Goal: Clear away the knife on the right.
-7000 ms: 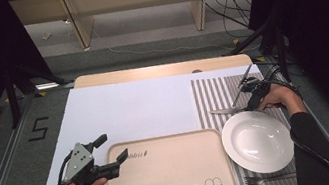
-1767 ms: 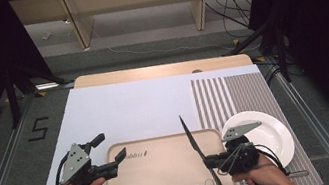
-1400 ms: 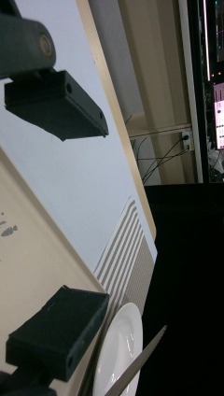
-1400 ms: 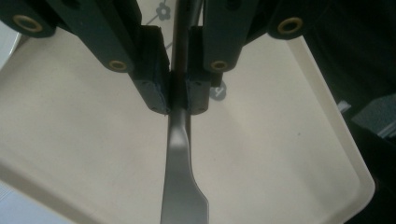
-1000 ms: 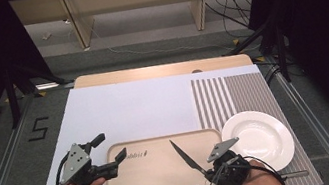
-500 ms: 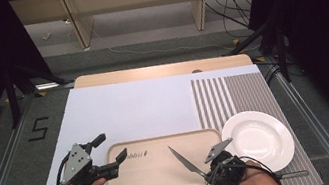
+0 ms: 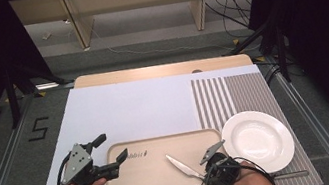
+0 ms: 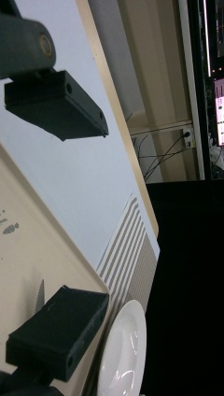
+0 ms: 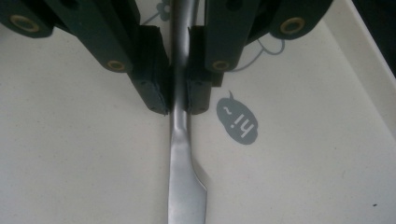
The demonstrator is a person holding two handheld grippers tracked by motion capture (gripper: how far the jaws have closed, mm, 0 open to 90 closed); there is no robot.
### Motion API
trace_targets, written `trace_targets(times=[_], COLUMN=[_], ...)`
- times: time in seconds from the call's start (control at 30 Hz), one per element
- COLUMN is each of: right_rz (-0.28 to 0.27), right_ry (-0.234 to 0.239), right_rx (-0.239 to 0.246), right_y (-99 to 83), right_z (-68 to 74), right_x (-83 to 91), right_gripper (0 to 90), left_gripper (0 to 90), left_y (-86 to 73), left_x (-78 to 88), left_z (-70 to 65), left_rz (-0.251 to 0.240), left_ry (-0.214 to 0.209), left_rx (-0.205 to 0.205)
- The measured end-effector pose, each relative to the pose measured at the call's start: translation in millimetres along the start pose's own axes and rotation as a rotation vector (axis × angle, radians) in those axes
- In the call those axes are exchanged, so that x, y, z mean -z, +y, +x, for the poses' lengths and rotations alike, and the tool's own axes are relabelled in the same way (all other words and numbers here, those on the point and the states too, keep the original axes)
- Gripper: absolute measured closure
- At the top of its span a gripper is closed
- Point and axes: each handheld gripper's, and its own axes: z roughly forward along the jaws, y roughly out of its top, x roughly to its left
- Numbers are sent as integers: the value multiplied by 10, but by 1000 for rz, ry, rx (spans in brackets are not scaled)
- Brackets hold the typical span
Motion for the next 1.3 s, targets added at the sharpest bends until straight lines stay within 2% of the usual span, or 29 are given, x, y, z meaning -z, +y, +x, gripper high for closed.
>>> trace_targets(times=[0.03,0.1,0.13,0.27,0.33,0.4,0.47,0.53,0.57,0.6,0.7,0.73,0.77,0.83,0.87,0.97,1.1,1.3], right_rz=[-3,-29,-40,-108,-126,-130,-127,-116,-111,-117,-110,-86,-78,-48,-48,-26,-31,-10], right_ry=[3,16,27,66,61,57,40,6,-28,-40,-65,-74,-74,-102,-112,-124,-146,-170], right_rx=[6,9,-9,-16,-4,15,39,61,60,93,126,122,147,151,166,168,161,121], right_y=[-4,-8,-5,18,39,55,68,86,96,104,143,153,163,173,176,182,158,100], right_z=[-8,-21,-23,-7,21,60,104,151,186,190,223,244,246,278,280,272,230,144], right_x=[2,22,42,109,112,95,66,47,36,20,-43,-57,-87,-107,-118,-124,-119,-68], right_gripper=[788,653,604,500,491,519,593,681,728,767,859,869,884,900,900,900,900,900], left_gripper=[160,159,159,159,159,159,159,159,159,159,159,159,159,159,159,159,159,159], left_y=[0,2,1,2,1,2,2,0,0,1,0,-1,-1,-2,-2,-1,0,-3], left_x=[1,1,1,1,0,1,0,-3,-4,-3,-5,-5,-5,-5,-7,-5,-2,-3], left_z=[0,-1,-2,-1,-2,-3,-4,-5,-6,-6,-6,-6,-6,-5,-4,-8,-6,-3], left_rz=[-1,-1,-2,-2,-2,-2,0,1,0,2,4,4,5,5,5,4,4,7], left_ry=[-1,-1,-1,-1,-1,-2,-2,-2,-2,-2,-1,-2,-2,-2,-2,-2,-2,-2], left_rx=[0,0,0,0,0,-1,-2,-2,-2,-4,-4,-4,-5,-5,-6,-7,-6,-7])
